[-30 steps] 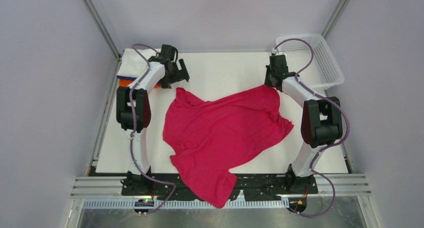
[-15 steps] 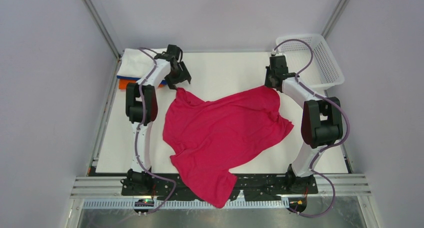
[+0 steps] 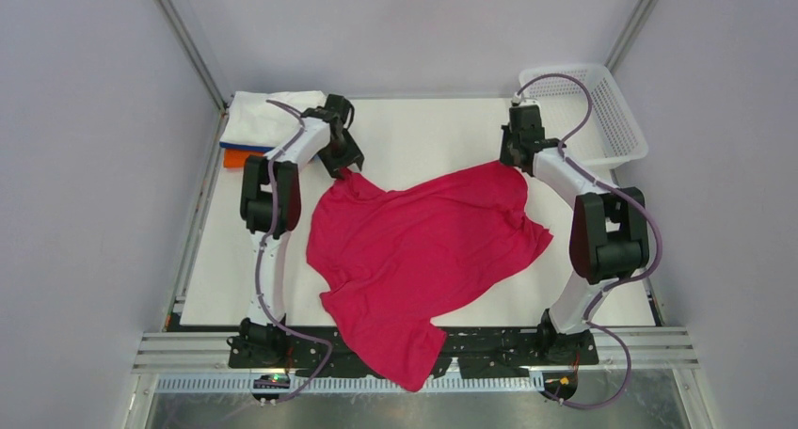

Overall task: Fold and stack the t-shirts
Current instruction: Flatten out the tshirt

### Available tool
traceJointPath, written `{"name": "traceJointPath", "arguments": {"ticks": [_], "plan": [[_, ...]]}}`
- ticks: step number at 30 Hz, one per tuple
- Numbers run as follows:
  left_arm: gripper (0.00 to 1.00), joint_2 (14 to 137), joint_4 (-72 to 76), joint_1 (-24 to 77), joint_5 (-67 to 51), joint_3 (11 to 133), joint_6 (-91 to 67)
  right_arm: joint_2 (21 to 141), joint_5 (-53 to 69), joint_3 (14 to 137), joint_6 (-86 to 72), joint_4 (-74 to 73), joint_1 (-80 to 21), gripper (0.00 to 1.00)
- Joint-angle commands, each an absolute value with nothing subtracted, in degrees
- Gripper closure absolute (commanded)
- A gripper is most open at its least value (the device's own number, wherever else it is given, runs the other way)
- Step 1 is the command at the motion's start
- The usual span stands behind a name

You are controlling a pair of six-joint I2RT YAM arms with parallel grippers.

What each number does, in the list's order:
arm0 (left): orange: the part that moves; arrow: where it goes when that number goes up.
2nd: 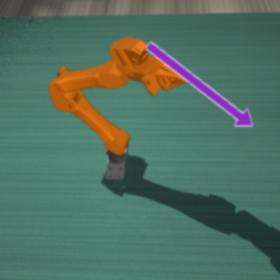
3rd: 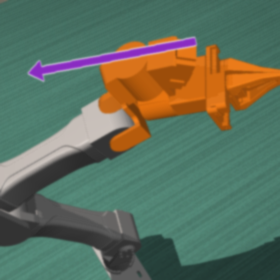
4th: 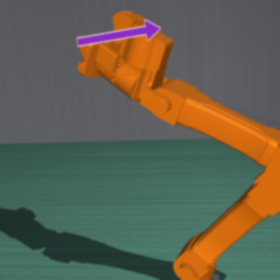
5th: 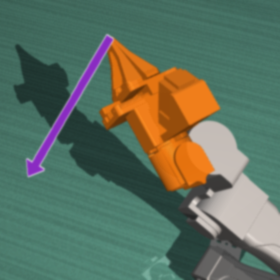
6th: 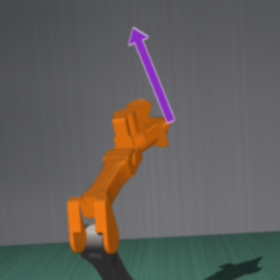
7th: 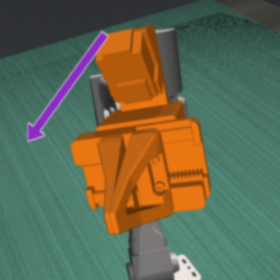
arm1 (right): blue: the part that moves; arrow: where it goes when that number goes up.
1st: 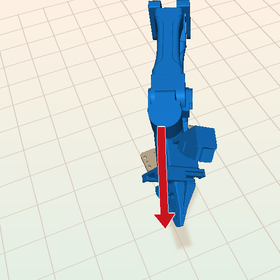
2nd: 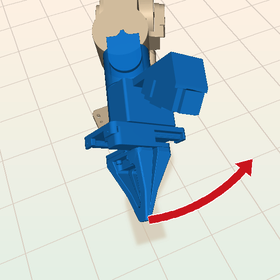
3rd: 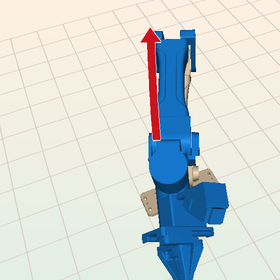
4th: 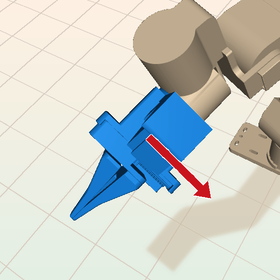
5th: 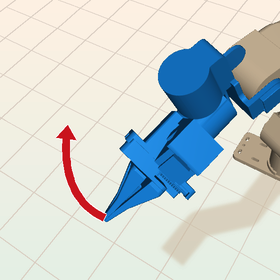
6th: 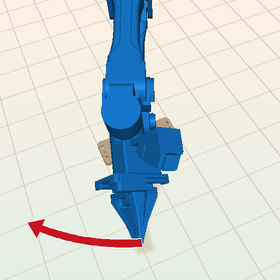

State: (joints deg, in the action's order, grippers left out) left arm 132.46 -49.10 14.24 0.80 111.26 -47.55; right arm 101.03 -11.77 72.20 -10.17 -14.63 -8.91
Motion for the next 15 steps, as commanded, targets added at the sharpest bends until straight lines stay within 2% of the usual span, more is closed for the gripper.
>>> {"name": "traceJointPath", "arguments": {"ticks": [1,3,7,8,15], "plan": [[0.48,131.36,-54.20,16.56,6.35,114.05,-49.48,96.18,-12.72,71.17,-9.13,-13.00,-9.11,0.95],[0.60,132.30,-56.23,16.77,6.72,116.19,-49.53,95.46,-13.04,70.66,-8.94,-12.96,-9.09,0.95],[0.97,132.33,-56.26,16.79,6.77,116.16,-49.32,94.31,-13.15,69.89,-8.60,-12.87,-9.04,0.95],[1.00,132.28,-56.10,16.79,6.69,116.03,-49.24,94.22,-13.22,69.79,-8.47,-12.81,-9.05,0.95],[1.00,130.52,-56.04,16.91,7.77,117.27,-45.80,91.98,-13.67,68.90,-7.55,-12.15,-9.00,0.95]]}}
